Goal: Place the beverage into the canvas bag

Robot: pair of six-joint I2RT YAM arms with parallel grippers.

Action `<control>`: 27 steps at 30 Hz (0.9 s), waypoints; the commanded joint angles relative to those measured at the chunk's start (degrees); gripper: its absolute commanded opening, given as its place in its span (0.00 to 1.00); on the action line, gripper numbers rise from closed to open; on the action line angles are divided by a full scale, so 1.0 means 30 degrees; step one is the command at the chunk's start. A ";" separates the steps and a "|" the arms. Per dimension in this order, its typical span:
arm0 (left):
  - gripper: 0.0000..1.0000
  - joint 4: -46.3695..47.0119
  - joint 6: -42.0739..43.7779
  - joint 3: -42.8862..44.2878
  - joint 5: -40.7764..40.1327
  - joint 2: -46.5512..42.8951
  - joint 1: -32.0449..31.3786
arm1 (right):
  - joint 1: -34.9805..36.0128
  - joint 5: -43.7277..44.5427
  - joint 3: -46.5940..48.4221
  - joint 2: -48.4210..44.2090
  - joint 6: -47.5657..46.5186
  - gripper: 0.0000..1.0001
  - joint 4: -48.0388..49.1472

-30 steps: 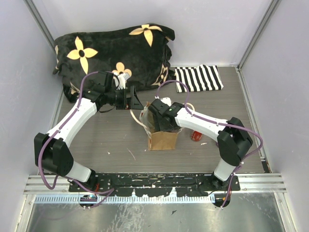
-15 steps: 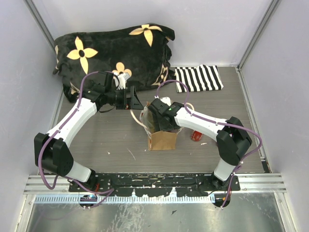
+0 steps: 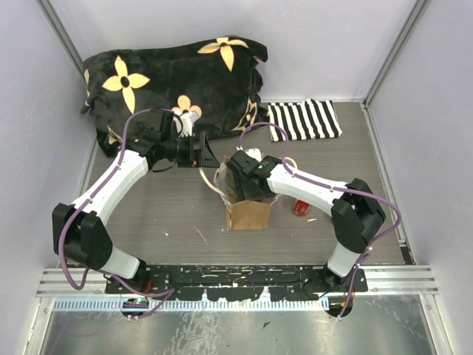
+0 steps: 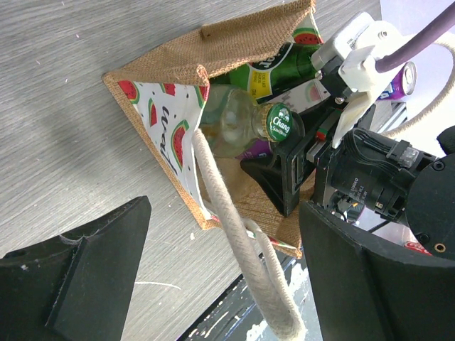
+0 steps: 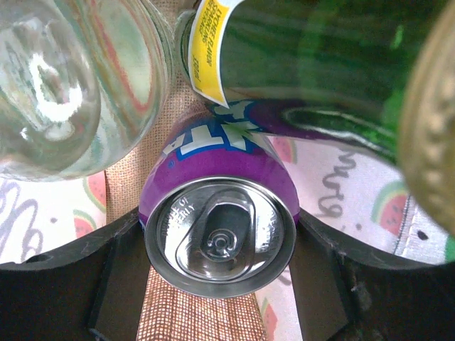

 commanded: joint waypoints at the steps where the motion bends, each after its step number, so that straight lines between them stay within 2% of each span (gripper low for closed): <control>1: 0.92 0.0425 0.0190 0.0080 0.0181 -0.0305 -0.0055 | -0.0154 0.0578 0.0865 -0.0395 -0.0292 0.72 0.0088; 12: 0.92 0.0439 0.0179 0.0087 0.0195 -0.0312 -0.0058 | -0.0158 0.0322 0.1480 -0.0925 -0.0470 0.76 -0.0069; 16: 0.92 0.0448 0.0152 0.0101 0.0195 -0.0320 -0.0064 | -0.0150 0.0328 0.1617 -0.1089 -0.0484 0.84 -0.0142; 17: 0.92 0.0463 0.0137 0.0076 0.0188 -0.0307 -0.0041 | -0.0145 0.0322 0.1639 -0.1139 -0.0507 0.98 -0.0142; 18: 0.92 0.0457 0.0136 0.0080 0.0180 -0.0334 -0.0053 | -0.0152 0.0321 0.1671 -0.1189 -0.0495 1.00 -0.0164; 27: 0.92 0.0484 0.0093 0.0015 0.0224 -0.0361 -0.0055 | -0.0134 0.0239 0.2493 -0.1656 -0.0514 1.00 -0.0587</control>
